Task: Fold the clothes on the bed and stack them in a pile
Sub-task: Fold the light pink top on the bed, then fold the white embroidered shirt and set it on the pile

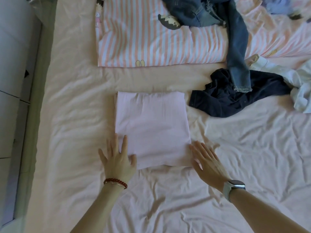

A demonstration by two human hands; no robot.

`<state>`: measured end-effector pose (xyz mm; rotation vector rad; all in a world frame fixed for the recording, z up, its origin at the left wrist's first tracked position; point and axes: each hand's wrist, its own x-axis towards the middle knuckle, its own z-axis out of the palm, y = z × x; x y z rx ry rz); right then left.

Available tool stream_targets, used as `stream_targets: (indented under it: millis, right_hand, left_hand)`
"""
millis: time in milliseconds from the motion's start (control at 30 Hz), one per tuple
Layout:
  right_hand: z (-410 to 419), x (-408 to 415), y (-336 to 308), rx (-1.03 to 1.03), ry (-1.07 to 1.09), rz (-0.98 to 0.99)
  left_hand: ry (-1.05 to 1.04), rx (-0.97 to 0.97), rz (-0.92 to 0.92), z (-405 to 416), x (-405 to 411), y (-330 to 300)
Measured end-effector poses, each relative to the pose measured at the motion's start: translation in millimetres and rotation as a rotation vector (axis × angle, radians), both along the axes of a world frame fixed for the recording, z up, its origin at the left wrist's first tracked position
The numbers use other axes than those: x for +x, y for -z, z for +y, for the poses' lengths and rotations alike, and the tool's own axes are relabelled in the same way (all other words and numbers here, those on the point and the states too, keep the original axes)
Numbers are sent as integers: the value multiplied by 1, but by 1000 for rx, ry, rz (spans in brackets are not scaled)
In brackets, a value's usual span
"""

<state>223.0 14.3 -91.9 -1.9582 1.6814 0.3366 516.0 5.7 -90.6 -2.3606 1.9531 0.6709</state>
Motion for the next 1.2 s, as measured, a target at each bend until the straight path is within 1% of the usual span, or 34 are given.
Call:
stream_targets:
  millis: [33, 100, 267, 333, 433, 500, 600, 700, 800, 900, 1000, 1067, 1100, 1133, 1167, 1200]
  right_hand:
    - [4, -5, -6, 4, 56, -7]
    - [9, -20, -21, 18, 206, -29]
    - [18, -78, -52, 0, 462, -72]
    - [20, -112, -61, -7, 512, -71]
    - [22, -176, -66, -33, 559, -73]
    - [15, -225, -64, -63, 551, -57]
    - [-5, -300, -57, -113, 540, -45]
    - [-30, -375, -47, -182, 499, 50]
    - [-72, -448, -37, -318, 435, 145]
    - [-122, -505, -28, -401, 296, 268]
    - [-161, -541, -20, -333, 204, 347]
    - [-176, -551, -18, -272, 180, 365]
    - [-179, -552, -20, -265, 199, 321]
    - [-178, -551, -21, -288, 250, 220]
    - [-173, -546, -25, -327, 315, 106]
    - [-164, -538, -29, -378, 370, 8]
  left_hand:
    - [-30, -27, 17, 2, -14, -8]
    - [12, -48, 67, 3, -54, -25]
    - [257, 118, 161, 8, -169, -46]
    - [321, 203, 193, 4, -214, -48]
    - [360, 307, 178, -11, -278, -47]
    - [338, 331, 172, -26, -322, -43]
    - [354, 305, 111, -50, -395, -32]
    - [386, 316, 62, -71, -474, -18]
    - [372, 373, -9, -81, -538, 3]
    - [369, 417, -131, -76, -562, 22]
    - [381, 462, -180, -79, -558, 31]
    - [385, 531, -142, -88, -558, 28]
    - [373, 538, -106, -94, -559, 25]
    - [345, 512, -45, -99, -560, 20]
    - [260, 457, 80, -105, -562, 14]
    - [105, 381, 261, -108, -563, 8]
